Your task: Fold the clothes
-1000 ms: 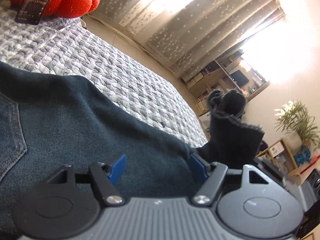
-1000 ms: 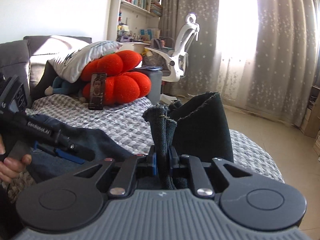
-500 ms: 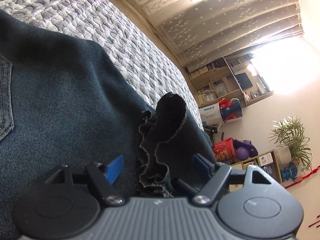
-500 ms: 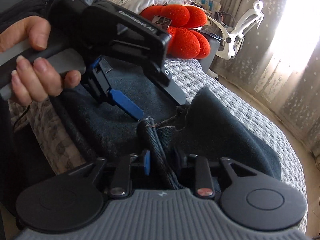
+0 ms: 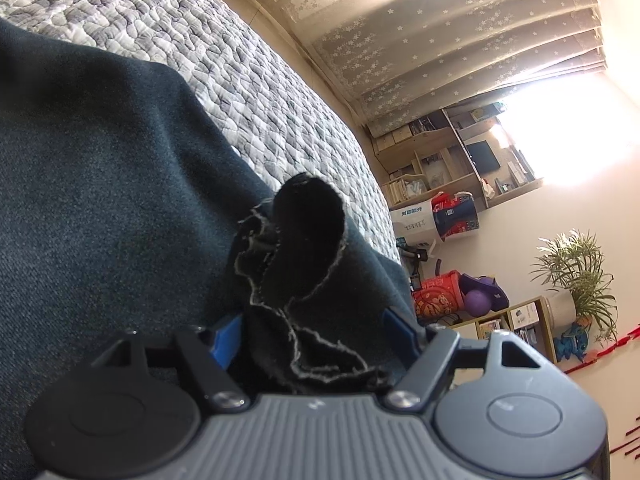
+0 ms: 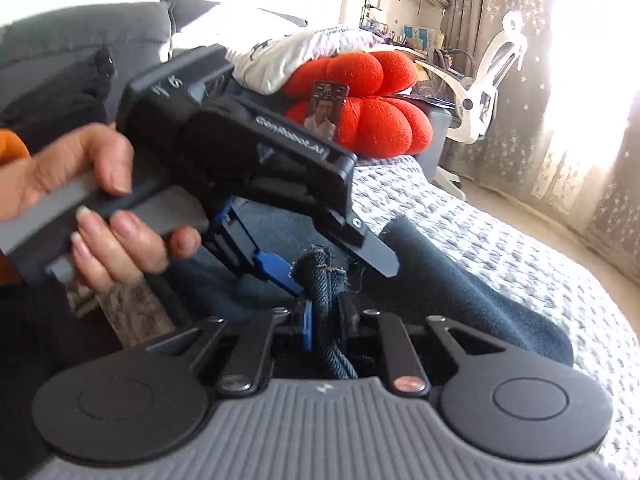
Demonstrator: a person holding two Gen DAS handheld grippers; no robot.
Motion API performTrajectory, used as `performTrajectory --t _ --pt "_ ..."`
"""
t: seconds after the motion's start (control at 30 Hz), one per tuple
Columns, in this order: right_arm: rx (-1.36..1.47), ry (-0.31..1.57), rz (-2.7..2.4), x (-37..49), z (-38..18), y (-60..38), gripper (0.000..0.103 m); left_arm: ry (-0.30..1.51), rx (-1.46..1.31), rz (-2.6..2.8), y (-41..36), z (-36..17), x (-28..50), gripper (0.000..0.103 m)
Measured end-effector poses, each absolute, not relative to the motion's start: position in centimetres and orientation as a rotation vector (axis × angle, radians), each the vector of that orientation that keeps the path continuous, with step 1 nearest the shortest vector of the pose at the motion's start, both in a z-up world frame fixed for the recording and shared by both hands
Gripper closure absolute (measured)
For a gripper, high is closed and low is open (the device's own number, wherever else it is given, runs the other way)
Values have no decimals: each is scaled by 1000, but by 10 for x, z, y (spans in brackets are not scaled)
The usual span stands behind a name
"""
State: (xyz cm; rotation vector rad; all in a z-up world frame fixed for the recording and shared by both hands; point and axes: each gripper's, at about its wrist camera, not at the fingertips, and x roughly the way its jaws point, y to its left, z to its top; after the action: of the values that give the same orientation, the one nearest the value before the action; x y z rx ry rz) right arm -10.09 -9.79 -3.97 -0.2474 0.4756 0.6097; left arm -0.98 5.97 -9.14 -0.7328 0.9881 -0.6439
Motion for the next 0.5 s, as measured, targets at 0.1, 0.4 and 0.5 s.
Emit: performTrajectory --t 0.1,0.4,0.5 --pt "-279 471 627 -105 -44 -88 87 946 -676 -597 57 -86 -11 90" --pt "-115 499 724 -98 -30 -120 65 858 -359 -461 68 -64 -23 69" --pt "-5 463 651 -95 -22 -145 65 774 -262 -418 73 -51 -28 66"
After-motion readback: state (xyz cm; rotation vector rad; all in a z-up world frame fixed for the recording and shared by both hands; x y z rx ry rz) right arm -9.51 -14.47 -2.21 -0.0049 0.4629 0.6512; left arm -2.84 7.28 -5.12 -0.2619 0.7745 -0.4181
